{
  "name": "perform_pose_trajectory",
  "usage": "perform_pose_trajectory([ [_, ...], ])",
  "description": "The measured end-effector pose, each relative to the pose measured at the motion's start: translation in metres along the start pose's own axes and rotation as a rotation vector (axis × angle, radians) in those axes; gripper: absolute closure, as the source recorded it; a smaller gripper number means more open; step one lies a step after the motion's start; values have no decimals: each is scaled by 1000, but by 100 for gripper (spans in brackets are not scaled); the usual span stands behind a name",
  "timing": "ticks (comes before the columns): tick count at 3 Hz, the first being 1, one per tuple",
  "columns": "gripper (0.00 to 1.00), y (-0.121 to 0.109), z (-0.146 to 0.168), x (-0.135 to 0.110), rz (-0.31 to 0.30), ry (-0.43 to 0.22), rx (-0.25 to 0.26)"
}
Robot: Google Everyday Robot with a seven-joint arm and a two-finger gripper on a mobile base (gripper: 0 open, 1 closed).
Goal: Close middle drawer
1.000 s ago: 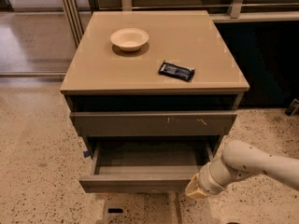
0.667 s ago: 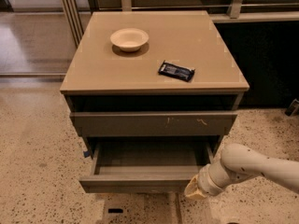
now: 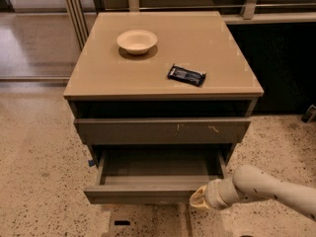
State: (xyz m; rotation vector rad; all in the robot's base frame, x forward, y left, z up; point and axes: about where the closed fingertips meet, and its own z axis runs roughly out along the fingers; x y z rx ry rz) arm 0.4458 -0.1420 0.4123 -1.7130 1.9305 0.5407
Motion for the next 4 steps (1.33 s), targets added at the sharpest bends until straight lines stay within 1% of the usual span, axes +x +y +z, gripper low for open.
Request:
perform_pose_trajectory([
  [1, 100, 0, 0, 0, 0, 0, 0],
  [2, 100, -3, 0, 0, -26, 5, 54],
  [3, 100, -7, -1, 1, -105, 0, 200],
  [4, 100, -26, -3, -4, -163, -26, 332],
])
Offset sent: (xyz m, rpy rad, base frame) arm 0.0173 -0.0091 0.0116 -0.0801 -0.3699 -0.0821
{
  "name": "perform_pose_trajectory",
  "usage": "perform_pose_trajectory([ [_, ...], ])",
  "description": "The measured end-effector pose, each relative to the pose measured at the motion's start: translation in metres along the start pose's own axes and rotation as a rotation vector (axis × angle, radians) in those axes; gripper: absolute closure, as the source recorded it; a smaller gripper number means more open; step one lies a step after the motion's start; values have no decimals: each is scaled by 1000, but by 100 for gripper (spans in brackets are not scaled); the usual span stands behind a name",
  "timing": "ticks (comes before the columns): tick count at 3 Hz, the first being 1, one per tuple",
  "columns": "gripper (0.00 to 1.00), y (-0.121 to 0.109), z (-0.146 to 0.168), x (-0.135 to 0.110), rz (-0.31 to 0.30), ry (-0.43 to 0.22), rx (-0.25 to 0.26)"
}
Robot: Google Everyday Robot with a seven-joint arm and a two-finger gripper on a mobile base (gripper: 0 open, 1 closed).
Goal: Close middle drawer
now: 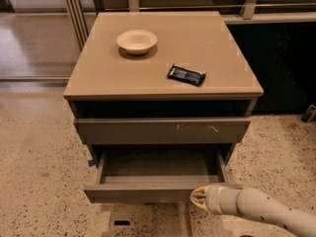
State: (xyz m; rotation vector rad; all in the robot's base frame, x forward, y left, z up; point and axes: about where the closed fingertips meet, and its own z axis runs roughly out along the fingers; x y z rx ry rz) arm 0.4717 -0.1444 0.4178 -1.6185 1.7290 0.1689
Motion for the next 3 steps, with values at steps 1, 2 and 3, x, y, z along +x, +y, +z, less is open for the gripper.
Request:
perform_pose_trajectory([
  [1, 100, -29, 12, -4, -52, -39, 100],
  [2, 100, -49, 20, -4, -68, -58, 144],
  [3, 100, -74, 28, 0, -66, -53, 169],
])
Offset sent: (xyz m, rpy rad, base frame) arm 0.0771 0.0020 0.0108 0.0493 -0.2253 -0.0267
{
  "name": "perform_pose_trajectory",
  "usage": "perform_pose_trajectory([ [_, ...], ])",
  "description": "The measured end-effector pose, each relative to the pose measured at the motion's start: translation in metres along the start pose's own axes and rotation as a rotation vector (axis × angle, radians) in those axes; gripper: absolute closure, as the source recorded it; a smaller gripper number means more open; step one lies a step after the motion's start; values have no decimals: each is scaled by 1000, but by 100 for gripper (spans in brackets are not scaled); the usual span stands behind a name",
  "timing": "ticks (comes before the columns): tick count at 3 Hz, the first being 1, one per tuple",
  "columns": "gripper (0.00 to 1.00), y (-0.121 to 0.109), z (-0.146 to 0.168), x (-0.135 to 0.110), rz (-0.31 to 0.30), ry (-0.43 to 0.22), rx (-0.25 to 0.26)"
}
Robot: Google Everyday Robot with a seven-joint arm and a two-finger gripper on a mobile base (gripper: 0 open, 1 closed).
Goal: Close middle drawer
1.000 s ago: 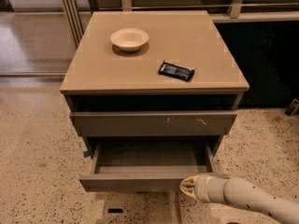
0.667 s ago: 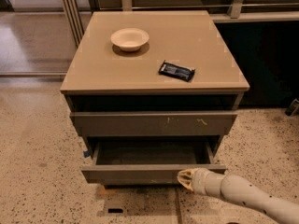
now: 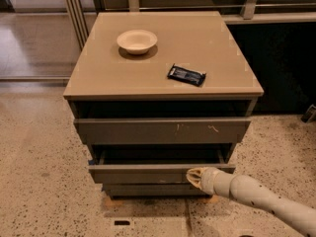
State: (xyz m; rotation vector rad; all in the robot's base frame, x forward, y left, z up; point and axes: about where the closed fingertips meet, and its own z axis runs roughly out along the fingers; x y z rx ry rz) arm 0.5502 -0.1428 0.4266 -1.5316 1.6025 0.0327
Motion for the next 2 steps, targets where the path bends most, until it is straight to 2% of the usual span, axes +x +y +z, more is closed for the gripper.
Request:
perform_pose_trajectory([
  [2, 100, -44, 29, 4, -2, 55, 2],
])
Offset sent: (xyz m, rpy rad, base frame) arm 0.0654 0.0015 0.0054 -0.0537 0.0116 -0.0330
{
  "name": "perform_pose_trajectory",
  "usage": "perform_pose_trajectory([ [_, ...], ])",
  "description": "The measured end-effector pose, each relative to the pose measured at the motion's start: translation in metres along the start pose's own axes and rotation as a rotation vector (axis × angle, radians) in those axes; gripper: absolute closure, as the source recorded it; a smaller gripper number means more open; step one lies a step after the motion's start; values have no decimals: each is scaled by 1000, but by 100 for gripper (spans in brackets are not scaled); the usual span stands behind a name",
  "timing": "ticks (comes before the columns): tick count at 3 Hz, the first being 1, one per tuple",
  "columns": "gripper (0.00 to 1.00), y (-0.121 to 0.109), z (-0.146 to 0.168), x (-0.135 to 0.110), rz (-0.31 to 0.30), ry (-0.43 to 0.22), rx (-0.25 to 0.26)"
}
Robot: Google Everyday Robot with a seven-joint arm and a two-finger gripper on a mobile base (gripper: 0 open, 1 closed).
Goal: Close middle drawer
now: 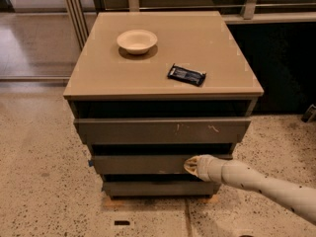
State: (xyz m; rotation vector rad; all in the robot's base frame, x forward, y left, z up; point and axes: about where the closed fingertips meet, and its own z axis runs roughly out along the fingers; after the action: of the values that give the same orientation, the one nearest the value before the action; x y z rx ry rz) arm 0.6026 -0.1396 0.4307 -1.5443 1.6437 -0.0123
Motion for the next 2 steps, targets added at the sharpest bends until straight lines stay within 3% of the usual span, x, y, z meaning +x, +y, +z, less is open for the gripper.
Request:
perform_pose_trajectory([
  [1, 100, 1, -1, 0, 0, 0, 0],
  [2, 100, 9, -6, -6, 12, -13, -70],
])
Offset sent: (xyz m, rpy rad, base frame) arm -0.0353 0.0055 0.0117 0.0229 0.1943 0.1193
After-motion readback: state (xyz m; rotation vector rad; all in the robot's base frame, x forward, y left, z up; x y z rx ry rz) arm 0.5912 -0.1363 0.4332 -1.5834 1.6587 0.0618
